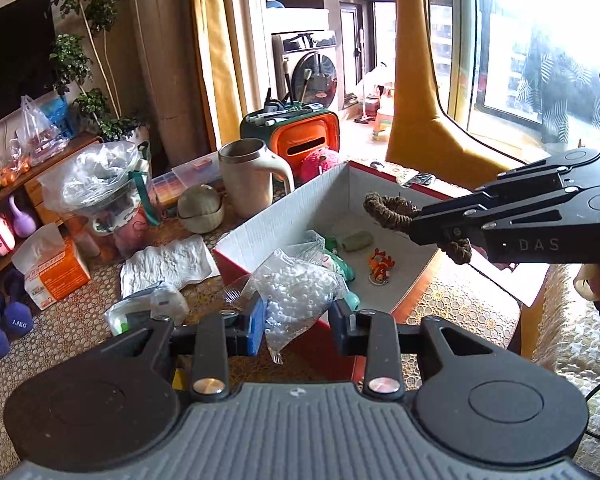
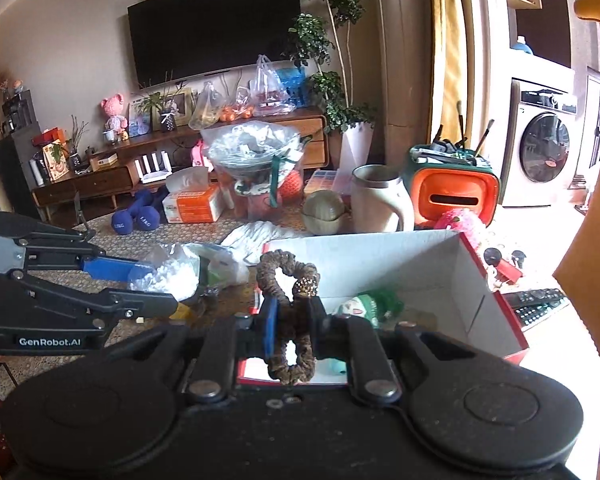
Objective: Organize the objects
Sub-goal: 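Lift the clear bead bag with the left gripper while the right carries the hair tie over the box, then lower both held items into the red shoebox and open both grippers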
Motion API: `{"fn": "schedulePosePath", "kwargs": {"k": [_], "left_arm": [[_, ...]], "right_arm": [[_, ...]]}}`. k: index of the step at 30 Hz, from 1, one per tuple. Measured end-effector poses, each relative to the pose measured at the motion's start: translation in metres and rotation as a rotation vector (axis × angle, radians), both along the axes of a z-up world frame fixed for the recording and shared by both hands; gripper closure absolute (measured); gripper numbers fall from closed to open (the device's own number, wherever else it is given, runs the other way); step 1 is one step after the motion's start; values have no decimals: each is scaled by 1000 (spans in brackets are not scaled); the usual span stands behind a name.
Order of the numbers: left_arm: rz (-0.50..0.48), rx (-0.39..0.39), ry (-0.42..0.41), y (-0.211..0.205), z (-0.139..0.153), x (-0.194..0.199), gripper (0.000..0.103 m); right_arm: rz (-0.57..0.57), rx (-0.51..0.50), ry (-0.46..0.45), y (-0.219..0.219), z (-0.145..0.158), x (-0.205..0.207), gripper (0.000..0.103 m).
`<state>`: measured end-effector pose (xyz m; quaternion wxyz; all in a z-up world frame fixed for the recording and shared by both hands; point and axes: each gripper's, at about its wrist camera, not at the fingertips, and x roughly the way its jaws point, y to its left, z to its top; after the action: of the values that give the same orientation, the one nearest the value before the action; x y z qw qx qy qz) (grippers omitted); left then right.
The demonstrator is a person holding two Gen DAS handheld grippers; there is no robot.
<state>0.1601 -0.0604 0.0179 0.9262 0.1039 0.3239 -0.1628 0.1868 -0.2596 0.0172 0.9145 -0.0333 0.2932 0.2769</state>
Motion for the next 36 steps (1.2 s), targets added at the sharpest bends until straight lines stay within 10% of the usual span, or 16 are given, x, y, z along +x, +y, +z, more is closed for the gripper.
{"fn": "schedulePosePath", "kwargs": {"k": [36], "left_arm": [[-22, 68, 340, -126, -101, 164, 70]], "right_arm": [[-221, -52, 271, -65, -90, 166, 88]]}}
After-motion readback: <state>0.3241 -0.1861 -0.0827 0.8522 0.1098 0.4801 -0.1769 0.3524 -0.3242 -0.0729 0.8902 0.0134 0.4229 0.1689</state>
